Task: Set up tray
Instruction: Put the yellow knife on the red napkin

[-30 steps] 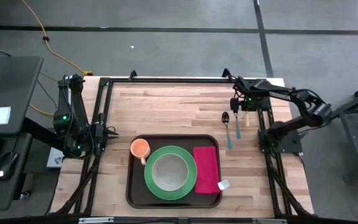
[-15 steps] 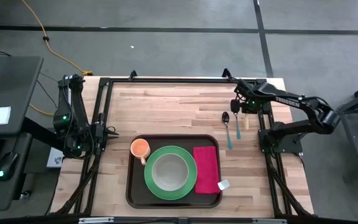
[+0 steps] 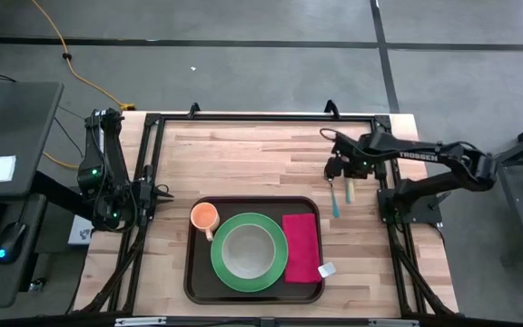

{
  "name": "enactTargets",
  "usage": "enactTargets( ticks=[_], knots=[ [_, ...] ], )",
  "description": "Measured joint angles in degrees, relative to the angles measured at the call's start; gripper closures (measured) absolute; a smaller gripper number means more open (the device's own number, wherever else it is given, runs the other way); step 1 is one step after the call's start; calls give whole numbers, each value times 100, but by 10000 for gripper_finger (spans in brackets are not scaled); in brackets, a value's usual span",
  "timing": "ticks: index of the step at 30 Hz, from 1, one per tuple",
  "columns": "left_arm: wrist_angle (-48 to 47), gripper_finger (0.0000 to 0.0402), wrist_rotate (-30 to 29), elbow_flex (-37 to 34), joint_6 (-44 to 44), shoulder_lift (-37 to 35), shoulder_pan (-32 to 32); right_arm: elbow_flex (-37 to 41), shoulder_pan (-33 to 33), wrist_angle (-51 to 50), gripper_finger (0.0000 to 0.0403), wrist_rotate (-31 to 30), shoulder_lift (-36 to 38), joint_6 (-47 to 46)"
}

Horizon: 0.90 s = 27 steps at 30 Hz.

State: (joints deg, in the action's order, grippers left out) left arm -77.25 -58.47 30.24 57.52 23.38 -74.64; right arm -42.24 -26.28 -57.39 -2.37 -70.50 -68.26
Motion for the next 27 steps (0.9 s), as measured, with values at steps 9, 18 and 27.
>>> enactTargets(
  ticks=[9, 18, 27],
  knots=[
    [27, 323, 109, 2, -7, 2, -1, -2, 1125, 216, 366, 213, 0, -1082],
    [83, 323, 113, 2, -22, 0, -1, -2, 2119, 759, 370, 177, 0, -2050],
    [85, 323, 111, 0, -22, 0, 1, -4, 2737, 1560, 369, 101, 0, -2628]
  ],
)
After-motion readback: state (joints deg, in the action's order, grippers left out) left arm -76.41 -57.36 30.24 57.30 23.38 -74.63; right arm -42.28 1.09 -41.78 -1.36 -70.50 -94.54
